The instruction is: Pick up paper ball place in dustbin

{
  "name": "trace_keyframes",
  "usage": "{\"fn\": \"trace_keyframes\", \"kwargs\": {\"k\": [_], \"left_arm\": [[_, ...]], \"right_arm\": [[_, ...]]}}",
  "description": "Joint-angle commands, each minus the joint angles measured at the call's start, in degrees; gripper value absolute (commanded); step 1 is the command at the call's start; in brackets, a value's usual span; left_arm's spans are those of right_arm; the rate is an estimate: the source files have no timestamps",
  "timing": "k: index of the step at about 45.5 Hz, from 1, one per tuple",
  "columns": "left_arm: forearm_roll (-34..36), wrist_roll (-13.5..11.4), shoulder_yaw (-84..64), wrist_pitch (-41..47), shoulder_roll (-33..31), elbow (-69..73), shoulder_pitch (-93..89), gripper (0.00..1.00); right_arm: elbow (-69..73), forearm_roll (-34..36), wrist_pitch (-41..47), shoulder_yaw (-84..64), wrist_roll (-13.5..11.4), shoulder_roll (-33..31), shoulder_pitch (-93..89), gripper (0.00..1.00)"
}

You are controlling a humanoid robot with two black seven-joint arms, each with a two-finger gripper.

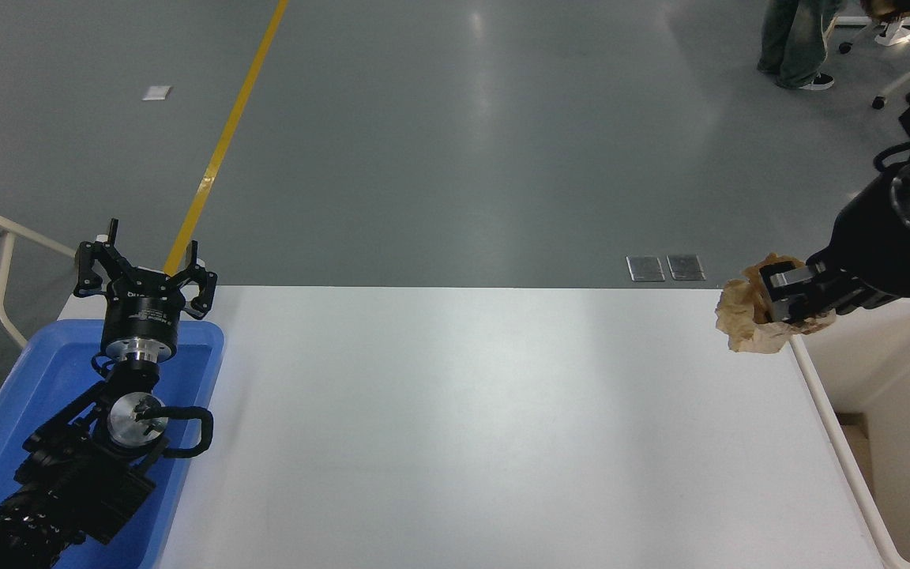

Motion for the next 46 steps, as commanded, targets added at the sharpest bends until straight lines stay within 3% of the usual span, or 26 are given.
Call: {"fn": "trace_keyframes", "kwargs": {"k": [1,10,21,35,46], "left_arm": [[0.0,0.0,0.0,0.0,0.0,0.0,0.0,0.99],[0.0,0.0,0.0,0.0,0.0,0.0,0.0,0.99],[0.0,0.0,0.0,0.0,0.0,0.0,0.0,0.99],[0.0,0.0,0.0,0.0,0.0,0.0,0.0,0.99],[0.0,0.0,0.0,0.1,0.0,0.0,-0.1,0.99]], "right_arm": [[-10.4,-9.5,-0.4,-3.1,0.2,-9.9,-5.1,0.0],[-22.1,-22.1,-1.5,3.5,0.2,-23.0,-15.8,0.0],[-39.7,-23.1,-11.6,22.2,0.3,-27.3,-43.6,0.0],[-56.5,-19.4,-22.7,47.3,-0.1,-22.4,-76.6,0.0],[-71.4,-4.0,-31.5,49.1,-0.3,-10.0,-91.9,0.0]]}}
